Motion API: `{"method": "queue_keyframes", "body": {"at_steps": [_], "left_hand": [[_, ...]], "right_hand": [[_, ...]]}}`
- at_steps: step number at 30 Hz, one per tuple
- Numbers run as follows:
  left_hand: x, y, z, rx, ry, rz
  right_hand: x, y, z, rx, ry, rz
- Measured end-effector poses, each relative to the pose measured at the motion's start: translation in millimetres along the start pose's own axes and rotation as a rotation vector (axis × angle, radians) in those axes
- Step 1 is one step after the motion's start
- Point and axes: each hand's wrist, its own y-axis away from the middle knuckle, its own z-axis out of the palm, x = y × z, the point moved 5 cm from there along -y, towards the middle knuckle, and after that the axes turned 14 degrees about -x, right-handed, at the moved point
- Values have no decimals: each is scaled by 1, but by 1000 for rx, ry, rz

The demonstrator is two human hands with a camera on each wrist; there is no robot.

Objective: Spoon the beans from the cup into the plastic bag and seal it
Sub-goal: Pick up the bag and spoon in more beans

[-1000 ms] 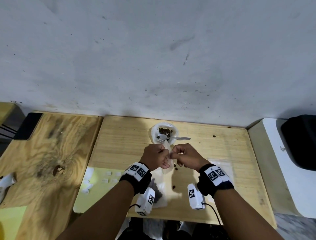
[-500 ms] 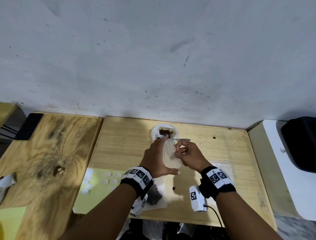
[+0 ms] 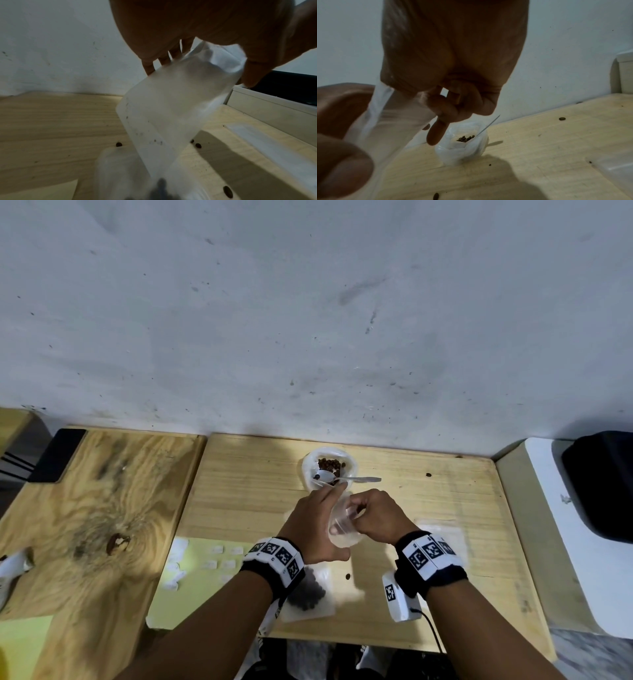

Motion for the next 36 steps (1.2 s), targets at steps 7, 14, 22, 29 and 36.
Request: {"method": "queue_keyframes", "body": {"at_steps": [7, 14, 22, 29, 36], "left_hand": [[-10, -1, 0, -3, 64, -62], [-24, 0, -2, 7, 195, -148], [-59, -7, -2, 80, 481, -378], [-82, -24, -15, 153, 728, -536], [-98, -51, -15, 60, 756, -598]], "right_hand": [[2, 0, 0, 71, -73, 24], [7, -2, 3, 25, -263, 38], [28, -15, -8, 215, -621, 73], [69, -21, -32, 604, -558, 358], [82, -56, -27, 423, -617, 378]]}}
